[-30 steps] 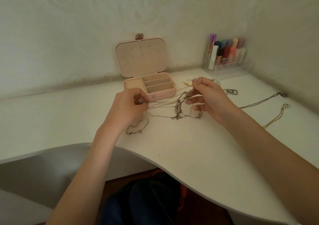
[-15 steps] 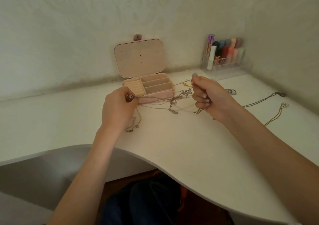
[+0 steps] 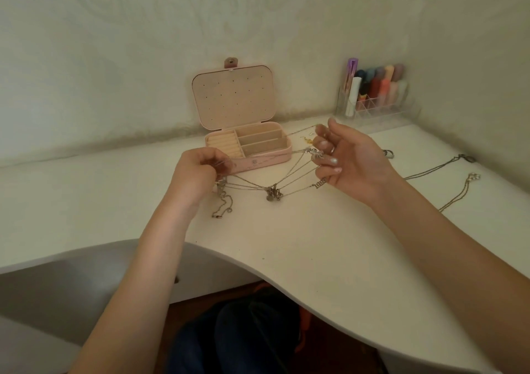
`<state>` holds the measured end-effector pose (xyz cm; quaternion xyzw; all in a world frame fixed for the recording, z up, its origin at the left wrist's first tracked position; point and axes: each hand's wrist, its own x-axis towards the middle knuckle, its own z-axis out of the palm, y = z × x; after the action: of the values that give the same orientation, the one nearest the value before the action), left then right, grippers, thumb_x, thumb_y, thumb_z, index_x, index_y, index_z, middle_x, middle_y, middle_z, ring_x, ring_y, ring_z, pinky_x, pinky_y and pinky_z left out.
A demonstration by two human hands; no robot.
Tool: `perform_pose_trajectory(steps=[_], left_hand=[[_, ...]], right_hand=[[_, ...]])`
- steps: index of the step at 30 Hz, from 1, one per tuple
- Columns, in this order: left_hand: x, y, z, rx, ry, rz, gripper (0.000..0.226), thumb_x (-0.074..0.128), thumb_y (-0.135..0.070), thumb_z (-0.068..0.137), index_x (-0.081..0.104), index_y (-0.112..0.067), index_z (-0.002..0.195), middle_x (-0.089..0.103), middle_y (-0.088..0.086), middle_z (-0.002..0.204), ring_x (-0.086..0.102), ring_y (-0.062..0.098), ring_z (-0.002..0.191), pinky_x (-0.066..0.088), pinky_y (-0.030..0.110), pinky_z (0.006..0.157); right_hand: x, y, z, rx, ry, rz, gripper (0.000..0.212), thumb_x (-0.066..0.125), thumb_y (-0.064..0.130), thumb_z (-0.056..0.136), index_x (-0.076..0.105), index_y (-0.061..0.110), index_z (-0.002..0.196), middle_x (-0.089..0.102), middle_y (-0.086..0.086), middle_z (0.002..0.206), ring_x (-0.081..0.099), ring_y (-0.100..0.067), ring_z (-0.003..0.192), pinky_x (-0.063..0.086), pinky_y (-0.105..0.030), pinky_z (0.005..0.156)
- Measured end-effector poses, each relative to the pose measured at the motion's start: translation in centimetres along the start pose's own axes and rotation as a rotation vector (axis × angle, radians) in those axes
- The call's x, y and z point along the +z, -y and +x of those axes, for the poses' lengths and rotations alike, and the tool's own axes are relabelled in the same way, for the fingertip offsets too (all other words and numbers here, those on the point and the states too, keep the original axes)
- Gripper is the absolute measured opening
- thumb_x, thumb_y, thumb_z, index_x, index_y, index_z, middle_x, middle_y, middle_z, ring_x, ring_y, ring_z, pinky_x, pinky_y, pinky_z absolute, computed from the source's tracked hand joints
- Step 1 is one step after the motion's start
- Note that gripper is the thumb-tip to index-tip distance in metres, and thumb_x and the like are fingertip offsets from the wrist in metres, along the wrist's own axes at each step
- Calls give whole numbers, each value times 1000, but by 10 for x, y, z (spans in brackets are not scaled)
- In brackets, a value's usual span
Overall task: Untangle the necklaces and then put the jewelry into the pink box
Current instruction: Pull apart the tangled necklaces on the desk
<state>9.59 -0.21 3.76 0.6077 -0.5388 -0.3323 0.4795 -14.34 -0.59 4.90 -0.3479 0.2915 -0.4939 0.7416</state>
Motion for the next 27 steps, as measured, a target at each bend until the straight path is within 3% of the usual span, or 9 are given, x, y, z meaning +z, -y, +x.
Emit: perform_pose_trajectory(steps=[4,7,10,14,19,21,23,25,27], left_hand=[[-5,-4,-3,-185,55,-302,46,27,26,72,60,-6,69,65,3,66,65,12,64,55,24,57],[-11,-5,-3,-259,26,-453,40,24,21,73,50,-8,66,64,5,59,56,11,46,36,15,36],[-13,-5,-4,-272,-35,-446,34,26,15,72,45,-11,63,63,8,64,45,10,39,20,13,34],[-11,-6,-5,-241,-92,-357,30,28,12,72,44,-12,61,61,7,60,51,14,41,24,13,35],[-14,-10,-6,-305,-68,-493,25,28,4,78,40,-13,64,53,-1,45,53,19,52,34,15,37],[-12,-12,-6,-316,-102,-398,23,33,4,82,43,-10,68,52,4,45,53,20,49,42,21,36],[-9,-8,-5,-251,-135,-194,15,41,3,79,44,-10,73,58,13,60,56,22,51,52,31,47],[-9,-4,-7,-112,-144,115,11,50,-9,74,48,-19,79,63,8,77,61,26,67,56,42,66],[-6,-6,-16,-4,-162,445,17,54,-18,78,53,-24,93,63,-4,91,59,24,85,48,37,75]], right_hand=[[1,-1,-1,-27,33,-151,24,56,22,87,65,19,109,47,8,66,31,-4,47,23,-14,39],[0,0,0,-65,-12,-259,27,54,17,92,64,17,118,48,7,63,36,-4,52,34,-16,43],[0,2,0,-79,-29,-249,28,52,16,94,62,15,121,51,7,63,40,-5,50,38,-17,44],[2,1,-2,-75,-29,-244,27,48,14,96,60,20,120,50,6,63,31,-3,37,26,-14,34],[-4,2,-1,-105,-108,-381,26,51,13,95,59,16,120,54,1,68,23,-2,32,19,-13,29],[-4,1,-1,-107,-110,-398,26,52,13,95,59,15,120,58,0,70,23,-2,31,20,-13,29],[-2,0,-2,-110,-94,-379,25,52,13,95,59,16,119,61,1,70,22,-1,31,19,-13,28],[1,1,-3,-117,-75,-344,25,52,14,95,59,17,118,62,2,72,22,-1,30,19,-12,28],[3,0,-3,-114,-57,-321,24,52,15,94,59,19,117,64,3,74,22,-1,30,18,-12,29]])
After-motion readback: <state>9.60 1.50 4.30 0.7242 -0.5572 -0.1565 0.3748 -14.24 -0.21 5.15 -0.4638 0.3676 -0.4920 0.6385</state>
